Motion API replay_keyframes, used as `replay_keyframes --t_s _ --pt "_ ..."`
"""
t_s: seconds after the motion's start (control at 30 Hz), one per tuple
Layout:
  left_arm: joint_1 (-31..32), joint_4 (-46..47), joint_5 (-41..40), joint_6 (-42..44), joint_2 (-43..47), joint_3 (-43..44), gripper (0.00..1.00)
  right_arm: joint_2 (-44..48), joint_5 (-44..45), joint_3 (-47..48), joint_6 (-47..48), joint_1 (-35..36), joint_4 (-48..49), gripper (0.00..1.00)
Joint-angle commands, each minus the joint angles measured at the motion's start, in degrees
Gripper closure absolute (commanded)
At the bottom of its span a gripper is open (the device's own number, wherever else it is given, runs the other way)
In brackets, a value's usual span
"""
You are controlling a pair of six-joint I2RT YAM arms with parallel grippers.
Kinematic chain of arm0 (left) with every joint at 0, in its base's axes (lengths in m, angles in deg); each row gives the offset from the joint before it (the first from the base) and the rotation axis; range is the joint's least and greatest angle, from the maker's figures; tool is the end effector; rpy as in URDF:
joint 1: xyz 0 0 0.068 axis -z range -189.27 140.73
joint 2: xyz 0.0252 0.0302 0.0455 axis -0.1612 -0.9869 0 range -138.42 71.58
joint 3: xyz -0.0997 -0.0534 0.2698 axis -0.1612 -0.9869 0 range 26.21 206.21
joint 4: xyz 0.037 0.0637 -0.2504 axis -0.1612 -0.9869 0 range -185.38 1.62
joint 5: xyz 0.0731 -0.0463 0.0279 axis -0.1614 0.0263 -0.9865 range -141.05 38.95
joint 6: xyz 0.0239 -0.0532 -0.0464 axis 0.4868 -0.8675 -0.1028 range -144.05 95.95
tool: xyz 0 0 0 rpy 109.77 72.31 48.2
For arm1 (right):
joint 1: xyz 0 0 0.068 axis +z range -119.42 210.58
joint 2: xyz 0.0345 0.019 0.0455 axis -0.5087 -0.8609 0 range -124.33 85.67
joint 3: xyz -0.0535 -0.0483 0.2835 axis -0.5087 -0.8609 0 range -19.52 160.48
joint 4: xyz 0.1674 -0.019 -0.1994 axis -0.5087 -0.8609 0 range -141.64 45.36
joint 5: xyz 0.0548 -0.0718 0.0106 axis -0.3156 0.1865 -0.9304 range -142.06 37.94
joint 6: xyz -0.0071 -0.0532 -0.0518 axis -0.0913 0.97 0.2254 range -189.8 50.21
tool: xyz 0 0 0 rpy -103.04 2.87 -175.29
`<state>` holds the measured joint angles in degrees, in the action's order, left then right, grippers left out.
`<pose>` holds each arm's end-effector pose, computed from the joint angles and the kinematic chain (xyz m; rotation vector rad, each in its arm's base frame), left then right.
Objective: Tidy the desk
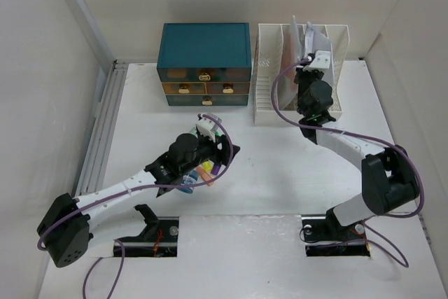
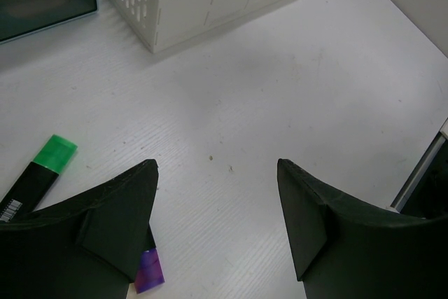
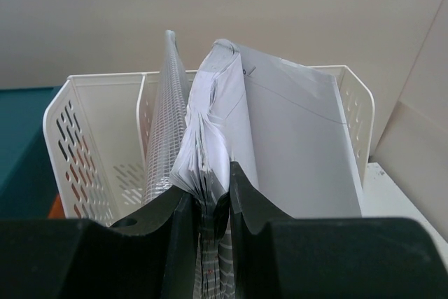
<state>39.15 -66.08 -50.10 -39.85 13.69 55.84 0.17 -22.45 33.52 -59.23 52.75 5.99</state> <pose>0.1641 -0.1866 0.2773 0.5036 1.6743 -0.8496 0.3435 0.1065 0.3564 0.0834 1.2950 -0.1503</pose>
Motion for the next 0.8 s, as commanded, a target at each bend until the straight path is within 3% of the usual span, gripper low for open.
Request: replay_keyframes --t_s 0.0,0.47,0.77 --pt "0.27 1.34 -0.51 -0.56 2.16 0.87 0.34 1.73 -2.34 1.37 -2.05 0.16 -0.62 1.00" --pt "0.27 0.81 -0.51 -0.03 2.69 0.34 0.34 2.96 -22.82 -1.44 -0.11 -9.43 -2.29 1.00" --pt "0.27 0.81 -0.51 -0.03 3.74 -0.18 0.34 2.44 -26.35 -3.20 0.42 -11.10 -2.99 1.00"
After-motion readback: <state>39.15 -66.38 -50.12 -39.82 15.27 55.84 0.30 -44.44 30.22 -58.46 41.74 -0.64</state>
